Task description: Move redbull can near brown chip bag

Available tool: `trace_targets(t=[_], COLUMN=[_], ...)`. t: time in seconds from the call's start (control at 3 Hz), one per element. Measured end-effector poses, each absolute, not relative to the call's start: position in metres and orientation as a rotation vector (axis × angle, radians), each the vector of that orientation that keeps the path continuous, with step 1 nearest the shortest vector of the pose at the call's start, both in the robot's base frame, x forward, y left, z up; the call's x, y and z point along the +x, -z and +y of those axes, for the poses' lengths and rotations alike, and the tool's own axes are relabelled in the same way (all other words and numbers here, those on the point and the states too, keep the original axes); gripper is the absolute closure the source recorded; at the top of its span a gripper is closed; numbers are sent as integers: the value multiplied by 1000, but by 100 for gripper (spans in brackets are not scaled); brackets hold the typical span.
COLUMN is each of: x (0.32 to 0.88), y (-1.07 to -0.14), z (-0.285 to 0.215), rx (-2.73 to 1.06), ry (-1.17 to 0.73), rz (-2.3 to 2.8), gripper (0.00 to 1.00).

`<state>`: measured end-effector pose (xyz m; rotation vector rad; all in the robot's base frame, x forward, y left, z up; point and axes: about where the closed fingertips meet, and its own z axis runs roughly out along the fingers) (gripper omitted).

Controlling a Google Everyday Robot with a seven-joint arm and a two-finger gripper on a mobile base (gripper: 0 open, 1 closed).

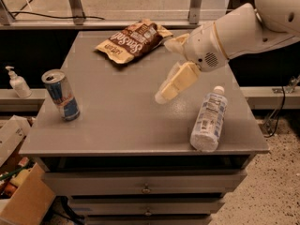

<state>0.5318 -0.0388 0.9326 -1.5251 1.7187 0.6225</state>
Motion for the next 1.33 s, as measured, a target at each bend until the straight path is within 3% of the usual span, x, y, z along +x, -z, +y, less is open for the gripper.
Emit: trace_targets(t=[0.33,1.0,1.33], x=[518,518,517], y=[-922,-920,-910], z=[1,9,46], rx=[-1554,-1532,-1513], ry=[-747,-775,-848], rz=[1630,1583,1488], gripper=[0,0,0])
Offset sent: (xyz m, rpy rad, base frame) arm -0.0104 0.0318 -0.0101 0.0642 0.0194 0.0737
